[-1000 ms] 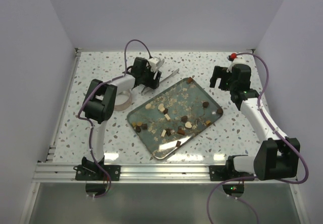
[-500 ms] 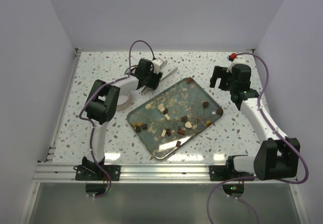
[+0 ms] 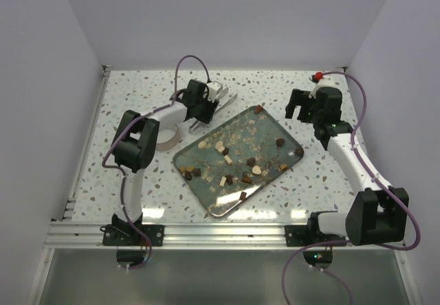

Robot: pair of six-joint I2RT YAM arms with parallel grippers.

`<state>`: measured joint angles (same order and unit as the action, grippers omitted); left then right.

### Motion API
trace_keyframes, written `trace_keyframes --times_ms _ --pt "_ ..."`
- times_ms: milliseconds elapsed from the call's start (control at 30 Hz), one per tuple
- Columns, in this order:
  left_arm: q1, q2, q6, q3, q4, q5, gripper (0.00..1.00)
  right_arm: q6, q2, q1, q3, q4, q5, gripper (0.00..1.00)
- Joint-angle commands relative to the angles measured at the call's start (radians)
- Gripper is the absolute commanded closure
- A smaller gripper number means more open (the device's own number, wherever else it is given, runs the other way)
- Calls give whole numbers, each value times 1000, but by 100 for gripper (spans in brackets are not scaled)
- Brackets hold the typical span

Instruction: Pack the chocolate

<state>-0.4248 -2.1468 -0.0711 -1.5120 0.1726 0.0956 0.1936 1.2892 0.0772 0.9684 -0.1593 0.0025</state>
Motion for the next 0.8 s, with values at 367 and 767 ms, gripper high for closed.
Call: trace_keyframes --times_ms 367,767 --pt "1 235 8 2 148 26 51 18 36 -2 56 58 -30 3" --pt "0 372 59 -36 174 24 52 38 22 -1 50 53 -30 2"
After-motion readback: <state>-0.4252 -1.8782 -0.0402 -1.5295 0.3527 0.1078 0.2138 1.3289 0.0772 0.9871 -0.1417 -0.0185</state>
